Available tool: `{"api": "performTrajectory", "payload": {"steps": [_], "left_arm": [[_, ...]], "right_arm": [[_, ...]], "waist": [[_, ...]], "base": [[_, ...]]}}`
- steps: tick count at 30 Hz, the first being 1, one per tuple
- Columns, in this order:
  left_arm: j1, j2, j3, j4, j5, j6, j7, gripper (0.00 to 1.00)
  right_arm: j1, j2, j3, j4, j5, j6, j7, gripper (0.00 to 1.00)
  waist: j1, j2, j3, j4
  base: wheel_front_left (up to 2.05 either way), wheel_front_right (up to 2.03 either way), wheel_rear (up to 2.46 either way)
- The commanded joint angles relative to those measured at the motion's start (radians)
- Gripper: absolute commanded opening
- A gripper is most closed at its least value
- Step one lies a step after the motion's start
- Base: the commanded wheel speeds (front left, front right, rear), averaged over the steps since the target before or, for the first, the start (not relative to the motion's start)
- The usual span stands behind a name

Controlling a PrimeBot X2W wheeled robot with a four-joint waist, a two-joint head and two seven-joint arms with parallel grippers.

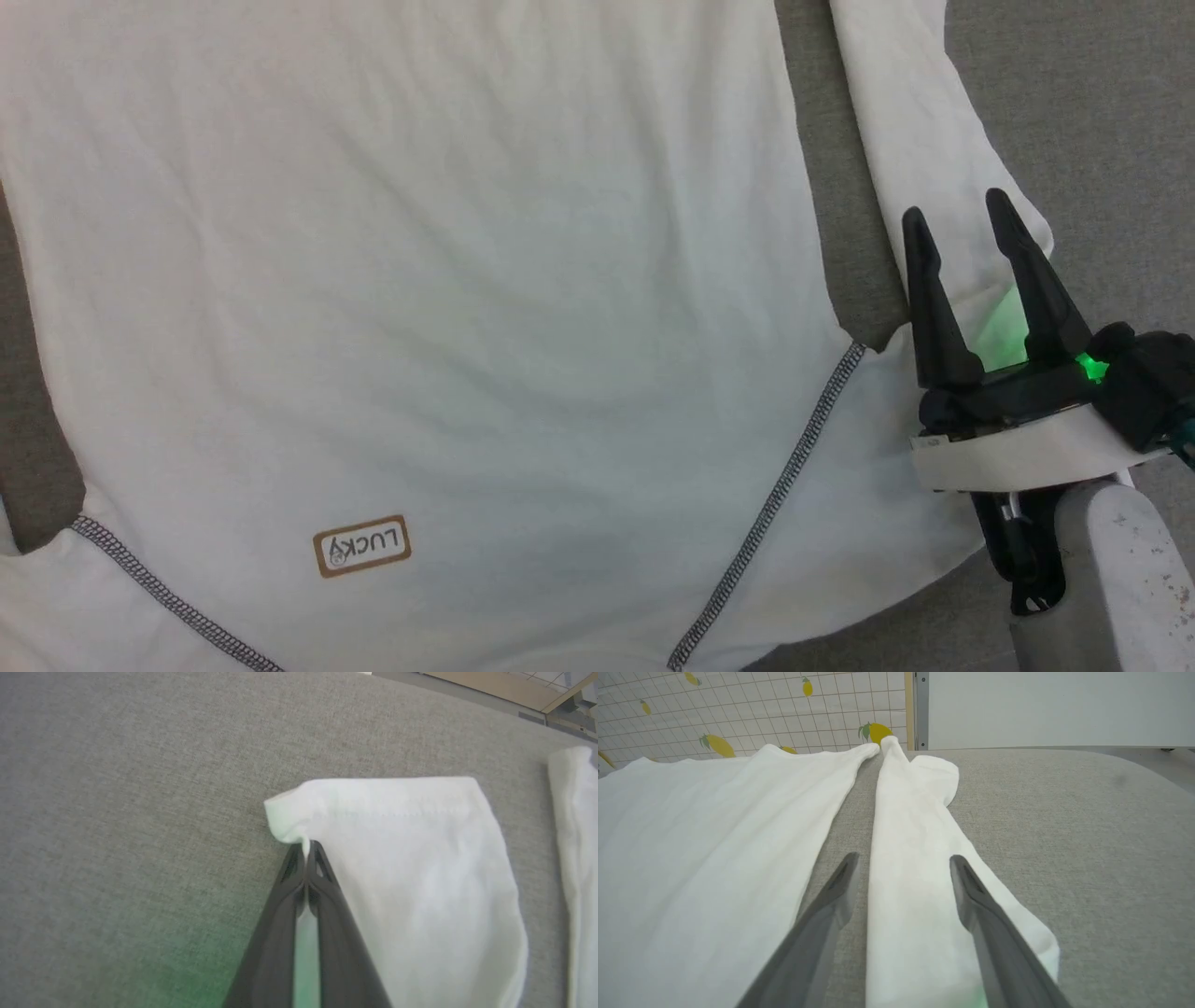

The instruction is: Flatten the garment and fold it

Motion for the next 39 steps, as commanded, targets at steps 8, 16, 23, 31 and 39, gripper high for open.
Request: {"api": "performTrajectory", "payload": {"steps": [8, 16, 23, 31, 39], "left_arm": [[0.131, -0.025, 0.033, 0.066, 0.066, -0.039, -0.276, 0.00], [0.275, -0.017, 0.116, 0.118, 0.037, -0.100, -0.397, 0.00], [0.394, 0.015, 0.184, 0.120, 0.019, -0.140, -0.421, 0.00], [0.494, -0.015, 0.190, -0.044, -0.023, -0.164, -0.372, 0.00], [0.468, -0.081, 0.000, -0.365, 0.009, -0.149, -0.308, 0.00]], "right_arm": [[0.013, -0.003, -0.025, 0.022, -0.017, -0.002, 0.002, 1.00], [0.096, 0.002, -0.073, 0.007, -0.039, -0.002, 0.043, 1.00], [0.170, 0.014, -0.098, -0.027, -0.056, -0.002, 0.084, 1.00], [0.224, 0.023, -0.103, -0.064, -0.068, -0.002, 0.122, 1.00], [0.260, 0.032, -0.104, -0.099, -0.073, -0.002, 0.148, 1.00]], "waist": [[-0.0001, -0.0001, -0.171, 0.055], [-0.0001, -0.0001, -0.344, 0.132], [-0.0001, -0.0001, -0.445, 0.183], [-0.0001, -0.0001, -0.514, 0.213], [-0.0001, -0.0001, -0.542, 0.215]], "base": [[0.00, 0.00, 0.00], [0.00, 0.00, 0.00], [0.00, 0.00, 0.00], [0.00, 0.00, 0.00], [0.00, 0.00, 0.00]]}}
